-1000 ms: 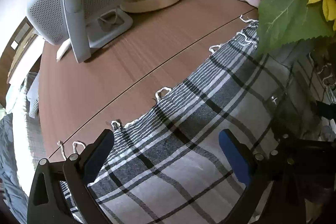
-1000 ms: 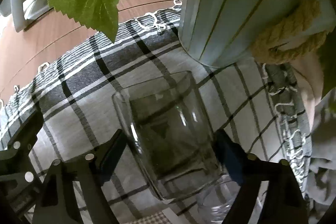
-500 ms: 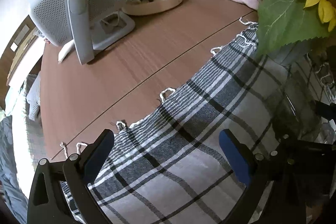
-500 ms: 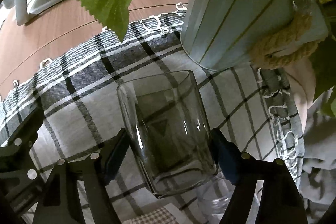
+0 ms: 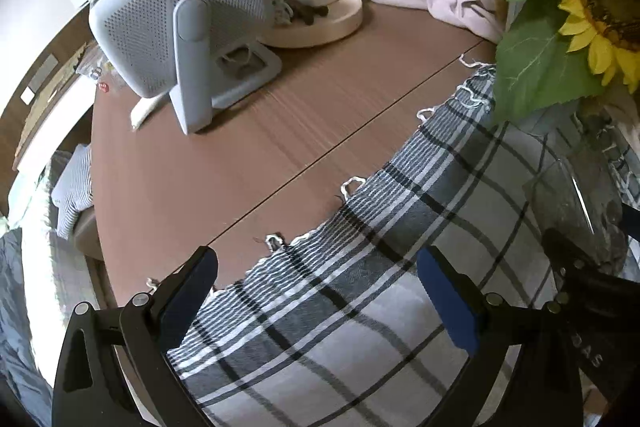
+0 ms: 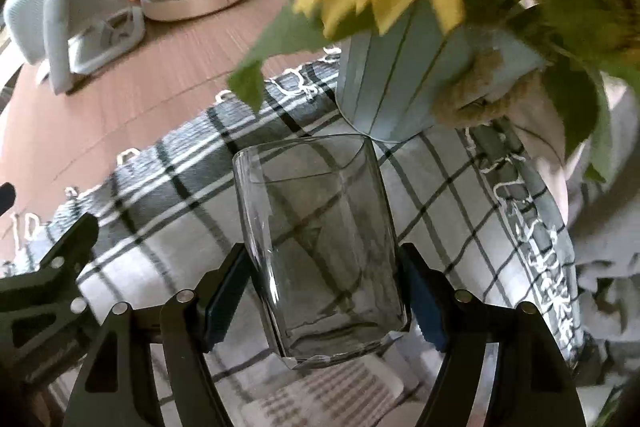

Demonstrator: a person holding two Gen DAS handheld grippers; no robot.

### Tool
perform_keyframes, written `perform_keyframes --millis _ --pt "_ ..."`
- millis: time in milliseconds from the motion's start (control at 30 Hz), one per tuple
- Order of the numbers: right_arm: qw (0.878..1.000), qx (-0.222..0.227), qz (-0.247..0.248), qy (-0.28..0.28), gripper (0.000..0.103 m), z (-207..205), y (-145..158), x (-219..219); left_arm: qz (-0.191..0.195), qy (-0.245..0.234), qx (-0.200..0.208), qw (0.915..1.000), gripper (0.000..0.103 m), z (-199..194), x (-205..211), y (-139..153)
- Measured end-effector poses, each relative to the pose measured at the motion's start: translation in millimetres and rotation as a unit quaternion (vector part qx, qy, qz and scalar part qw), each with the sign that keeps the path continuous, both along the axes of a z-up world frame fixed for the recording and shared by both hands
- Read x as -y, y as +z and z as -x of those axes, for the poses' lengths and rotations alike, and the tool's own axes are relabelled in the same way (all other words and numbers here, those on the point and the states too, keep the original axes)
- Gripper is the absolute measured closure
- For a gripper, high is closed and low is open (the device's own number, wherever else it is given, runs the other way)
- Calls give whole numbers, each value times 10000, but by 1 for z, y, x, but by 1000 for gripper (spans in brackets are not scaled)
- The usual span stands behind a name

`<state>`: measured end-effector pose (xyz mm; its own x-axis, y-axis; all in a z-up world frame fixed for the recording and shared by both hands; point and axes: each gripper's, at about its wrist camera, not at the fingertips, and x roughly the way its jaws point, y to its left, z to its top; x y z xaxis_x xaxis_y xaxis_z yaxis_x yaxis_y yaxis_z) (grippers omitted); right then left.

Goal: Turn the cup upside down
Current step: 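Close the right gripper around the clear glass tumbler and lift it, then carry the tumbler with the right gripper toward the open cloth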

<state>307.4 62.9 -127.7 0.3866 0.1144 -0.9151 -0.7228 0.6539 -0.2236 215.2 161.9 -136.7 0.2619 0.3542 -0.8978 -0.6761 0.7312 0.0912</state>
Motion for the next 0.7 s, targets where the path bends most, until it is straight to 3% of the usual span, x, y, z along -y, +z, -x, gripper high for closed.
perform_keyframes --millis 400,700 --pt "9941 399 -470 -898 29 48 51 46 8 -786 221 9967 1 28 23 42" --pt "9715 682 -815 -2120 29 85 79 107 39 -1574 364 9869 1 48 54 63"
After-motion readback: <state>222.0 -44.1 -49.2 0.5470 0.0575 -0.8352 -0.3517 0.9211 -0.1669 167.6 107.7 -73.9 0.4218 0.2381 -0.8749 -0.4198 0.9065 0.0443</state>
